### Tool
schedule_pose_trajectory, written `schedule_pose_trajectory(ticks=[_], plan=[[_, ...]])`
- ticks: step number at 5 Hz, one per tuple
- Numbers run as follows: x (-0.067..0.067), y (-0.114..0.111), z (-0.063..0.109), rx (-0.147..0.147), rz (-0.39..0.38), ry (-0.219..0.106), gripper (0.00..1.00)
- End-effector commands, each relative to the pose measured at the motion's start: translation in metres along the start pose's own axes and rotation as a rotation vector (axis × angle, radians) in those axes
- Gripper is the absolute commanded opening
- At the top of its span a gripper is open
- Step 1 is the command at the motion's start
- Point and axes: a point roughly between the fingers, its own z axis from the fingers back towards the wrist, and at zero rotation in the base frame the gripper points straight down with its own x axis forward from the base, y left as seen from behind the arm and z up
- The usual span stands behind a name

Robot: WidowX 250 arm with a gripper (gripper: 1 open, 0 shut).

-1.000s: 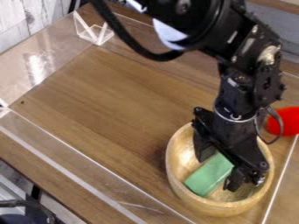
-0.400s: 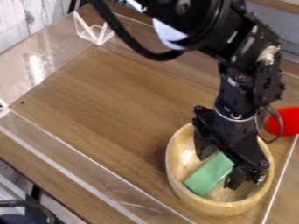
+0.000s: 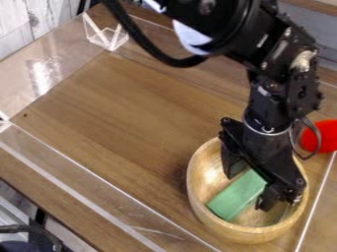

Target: Remove the green block from the brown bowl and put it on the table

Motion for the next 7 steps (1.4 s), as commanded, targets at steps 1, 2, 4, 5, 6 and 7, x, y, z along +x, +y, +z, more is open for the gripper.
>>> schedule_pose_trajectory(ticks=[1, 2, 4, 5, 6, 7], plan=[[0.014, 0.0, 0.015, -0.006, 0.01, -0.075, 1.0], [0.014, -0.002, 0.016, -0.007, 0.015, -0.077, 1.0], [0.014, 0.002, 0.027, 0.012, 0.012, -0.033, 0.0], [0.018, 0.01, 0.058, 0.061, 0.0, 0.006, 0.0], [0.019, 0.022, 0.093, 0.119, -0.015, 0.048, 0.0], [0.014, 0.017, 0.084, 0.129, -0.016, 0.039, 1.0]])
